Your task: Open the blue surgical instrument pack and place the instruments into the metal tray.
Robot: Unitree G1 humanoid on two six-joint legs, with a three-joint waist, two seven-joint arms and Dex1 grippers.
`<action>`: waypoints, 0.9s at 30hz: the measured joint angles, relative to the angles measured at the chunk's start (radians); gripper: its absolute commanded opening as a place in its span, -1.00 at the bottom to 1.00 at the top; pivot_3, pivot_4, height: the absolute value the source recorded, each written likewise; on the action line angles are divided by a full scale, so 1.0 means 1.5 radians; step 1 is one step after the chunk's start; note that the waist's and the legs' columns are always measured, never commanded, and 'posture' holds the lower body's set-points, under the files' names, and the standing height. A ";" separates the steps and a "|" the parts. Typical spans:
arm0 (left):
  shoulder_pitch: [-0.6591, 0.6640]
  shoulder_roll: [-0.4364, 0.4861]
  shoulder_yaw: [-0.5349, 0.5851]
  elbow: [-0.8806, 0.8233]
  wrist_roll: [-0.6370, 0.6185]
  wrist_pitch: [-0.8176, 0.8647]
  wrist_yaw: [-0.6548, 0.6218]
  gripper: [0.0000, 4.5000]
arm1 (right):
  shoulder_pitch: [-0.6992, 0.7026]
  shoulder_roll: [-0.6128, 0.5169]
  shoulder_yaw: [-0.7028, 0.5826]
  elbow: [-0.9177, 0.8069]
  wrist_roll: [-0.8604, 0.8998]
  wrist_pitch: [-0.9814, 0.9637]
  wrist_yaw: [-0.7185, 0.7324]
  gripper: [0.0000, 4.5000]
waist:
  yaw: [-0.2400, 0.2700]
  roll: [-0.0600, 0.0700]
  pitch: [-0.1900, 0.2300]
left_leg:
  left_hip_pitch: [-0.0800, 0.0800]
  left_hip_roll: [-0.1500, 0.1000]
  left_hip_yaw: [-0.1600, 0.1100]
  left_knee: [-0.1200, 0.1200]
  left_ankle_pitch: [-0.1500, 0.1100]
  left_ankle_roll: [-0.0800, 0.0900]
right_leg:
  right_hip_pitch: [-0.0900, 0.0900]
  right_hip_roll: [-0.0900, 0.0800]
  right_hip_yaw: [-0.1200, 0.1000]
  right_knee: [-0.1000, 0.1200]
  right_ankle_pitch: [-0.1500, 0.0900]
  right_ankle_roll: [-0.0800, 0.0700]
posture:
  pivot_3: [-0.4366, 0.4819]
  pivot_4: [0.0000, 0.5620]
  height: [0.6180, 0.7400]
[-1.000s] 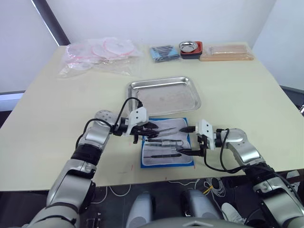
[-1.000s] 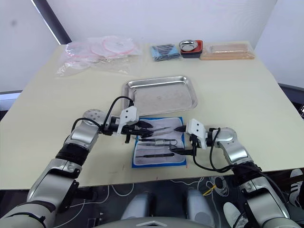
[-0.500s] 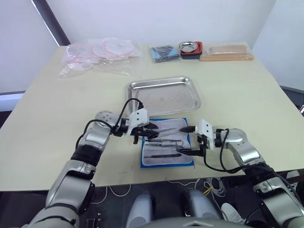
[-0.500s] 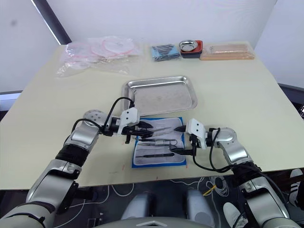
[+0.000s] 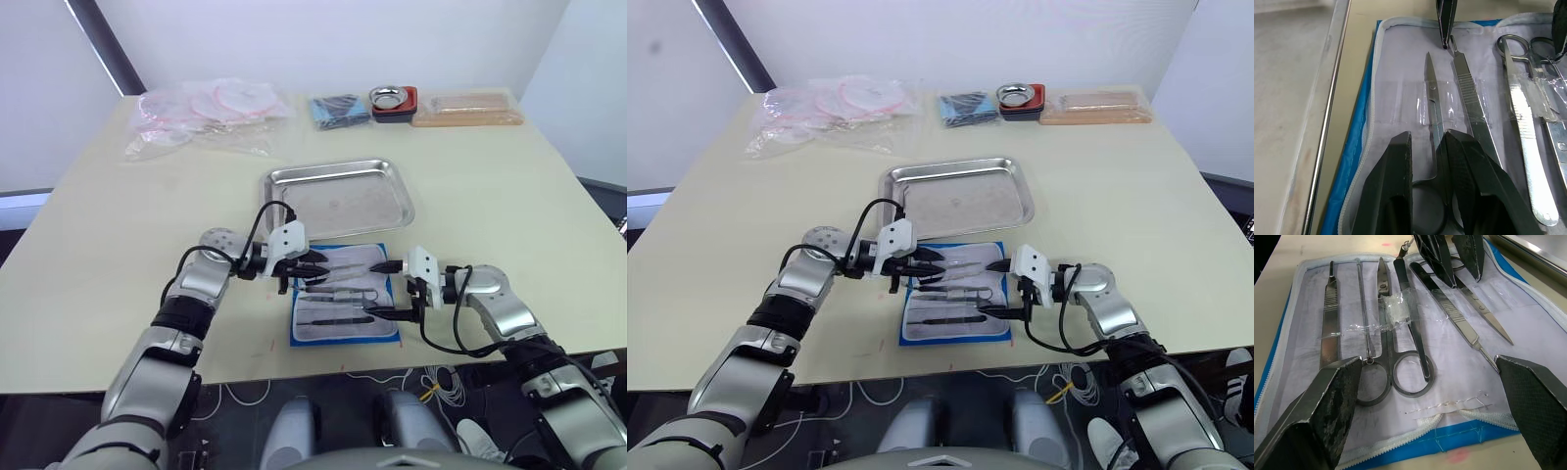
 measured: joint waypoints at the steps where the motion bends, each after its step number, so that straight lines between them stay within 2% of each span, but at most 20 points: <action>1: 0.004 0.000 0.000 -0.005 -0.005 0.009 -0.005 -0.49 | 0.000 0.000 0.000 0.000 0.000 0.000 0.000 1.00 | 0.000 0.000 0.000 | 0.000 0.000 0.000 0.000 0.000 0.000 | 0.000 0.000 0.000 0.000 0.000 0.000 | -0.05 -0.47 1.00; 13: 0.017 0.001 0.003 -0.026 -0.013 0.030 0.007 -0.49 | 0.000 0.000 0.000 0.000 0.000 0.000 0.000 1.00 | 0.000 0.000 0.000 | 0.000 0.001 0.000 0.000 0.000 0.000 | 0.000 -0.001 0.000 0.000 0.000 0.000 | -0.05 -0.47 1.00; 17: 0.016 0.002 0.001 -0.020 -0.013 0.018 0.008 -0.97 | 0.000 0.000 0.000 0.000 0.000 0.000 0.000 1.00 | 0.000 0.000 0.000 | 0.000 0.001 0.000 0.000 0.000 0.000 | 0.000 -0.001 0.000 0.000 0.000 0.000 | -0.05 -0.47 1.00; 27: 0.010 0.013 -0.005 -0.020 -0.012 0.013 -0.004 -0.97 | 0.000 0.001 0.000 0.000 0.000 0.000 0.000 1.00 | 0.000 0.000 0.000 | 0.000 0.001 0.000 -0.001 0.000 0.000 | 0.000 -0.002 0.000 0.000 0.000 0.000 | -0.05 -0.47 1.00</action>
